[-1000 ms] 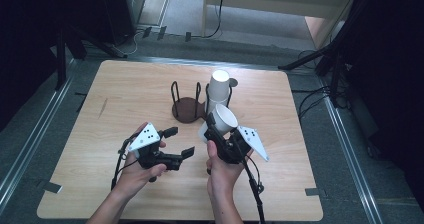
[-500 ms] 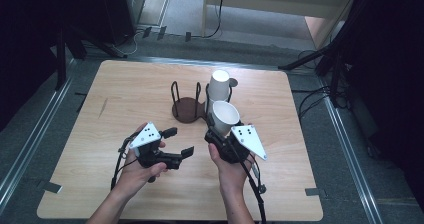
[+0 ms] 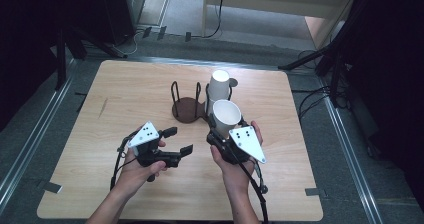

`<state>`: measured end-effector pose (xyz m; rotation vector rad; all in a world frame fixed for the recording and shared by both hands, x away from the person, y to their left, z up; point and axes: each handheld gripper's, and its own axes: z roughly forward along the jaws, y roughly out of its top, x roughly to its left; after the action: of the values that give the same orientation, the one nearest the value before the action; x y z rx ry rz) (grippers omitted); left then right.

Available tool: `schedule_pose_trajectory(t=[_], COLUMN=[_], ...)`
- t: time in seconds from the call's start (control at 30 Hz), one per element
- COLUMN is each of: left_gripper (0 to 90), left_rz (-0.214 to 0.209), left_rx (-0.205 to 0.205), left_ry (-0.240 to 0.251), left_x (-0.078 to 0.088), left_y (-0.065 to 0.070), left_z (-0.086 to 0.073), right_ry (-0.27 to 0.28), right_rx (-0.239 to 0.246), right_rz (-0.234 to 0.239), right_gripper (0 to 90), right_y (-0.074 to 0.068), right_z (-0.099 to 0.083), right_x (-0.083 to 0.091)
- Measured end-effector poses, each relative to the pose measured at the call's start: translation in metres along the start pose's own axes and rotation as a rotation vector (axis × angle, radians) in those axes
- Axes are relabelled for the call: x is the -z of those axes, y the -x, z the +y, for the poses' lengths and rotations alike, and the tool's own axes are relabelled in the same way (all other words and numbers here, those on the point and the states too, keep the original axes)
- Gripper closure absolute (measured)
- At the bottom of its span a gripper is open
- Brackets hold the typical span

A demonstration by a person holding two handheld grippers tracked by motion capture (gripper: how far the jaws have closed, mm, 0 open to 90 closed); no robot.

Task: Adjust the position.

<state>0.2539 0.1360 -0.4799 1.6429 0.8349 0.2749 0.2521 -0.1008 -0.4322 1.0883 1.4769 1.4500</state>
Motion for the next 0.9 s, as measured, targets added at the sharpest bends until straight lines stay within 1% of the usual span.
schedule_pose_trajectory(t=[0.07,0.1,0.13,0.17,0.23,0.33,0.37,0.4,0.5,0.63,0.7,0.73,0.77,0.8,0.9], left_gripper=[14.4,14.8,14.8,14.8,14.8,14.8,14.8,14.8,15.4,15.7,15.6,15.6,15.6,15.5,15.4], left_rz=[0.014,0.015,0.016,0.019,0.022,0.032,0.034,0.037,0.046,0.063,0.077,0.083,0.093,0.101,0.137], left_rx=[-0.007,-0.006,-0.007,-0.013,-0.011,-0.012,-0.011,-0.012,-0.007,0.025,0.027,0.031,0.026,0.029,0.023], left_ry=[0.008,0.013,0.018,0.017,0.020,0.020,0.020,0.020,0.023,0.013,0.012,0.011,0.009,0.012,0.015], left_x=[0.001,0.002,0.003,0.004,0.005,0.007,0.007,0.008,0.010,0.013,0.015,0.015,0.017,0.017,0.021], left_y=[0.000,-0.001,-0.001,-0.001,-0.002,-0.004,-0.005,-0.006,-0.009,-0.015,-0.020,-0.021,-0.023,-0.024,-0.029], left_z=[0.001,0.001,0.001,0.001,0.002,0.002,0.002,0.002,0.003,0.003,0.003,0.003,0.003,0.003,0.003], right_ry=[0.006,0.008,0.008,0.009,0.007,0.011,0.013,0.016,0.033,0.035,0.034,0.035,0.030,0.031,0.024], right_rx=[0.012,0.022,0.024,0.031,0.043,0.050,0.064,0.068,0.059,0.057,0.052,0.059,0.054,0.057,0.082], right_rz=[-0.009,-0.017,-0.015,-0.013,-0.018,-0.022,-0.027,-0.030,-0.027,-0.041,-0.044,-0.049,-0.052,-0.064,-0.116], right_gripper=[28.7,28.7,28.6,28.6,28.6,28.6,28.6,28.6,28.7,28.7,28.7,28.6,28.5,28.1,27.4], right_y=[0.002,0.004,0.005,0.006,0.009,0.013,0.015,0.016,0.022,0.032,0.035,0.038,0.040,0.042,0.048], right_z=[0.000,0.000,0.000,0.000,0.000,0.000,0.000,-0.001,-0.002,-0.003,-0.004,-0.005,-0.005,-0.006,-0.009], right_x=[0.000,0.001,0.001,0.001,0.000,0.000,0.000,0.000,-0.001,-0.003,-0.003,-0.003,-0.003,-0.004,-0.006])
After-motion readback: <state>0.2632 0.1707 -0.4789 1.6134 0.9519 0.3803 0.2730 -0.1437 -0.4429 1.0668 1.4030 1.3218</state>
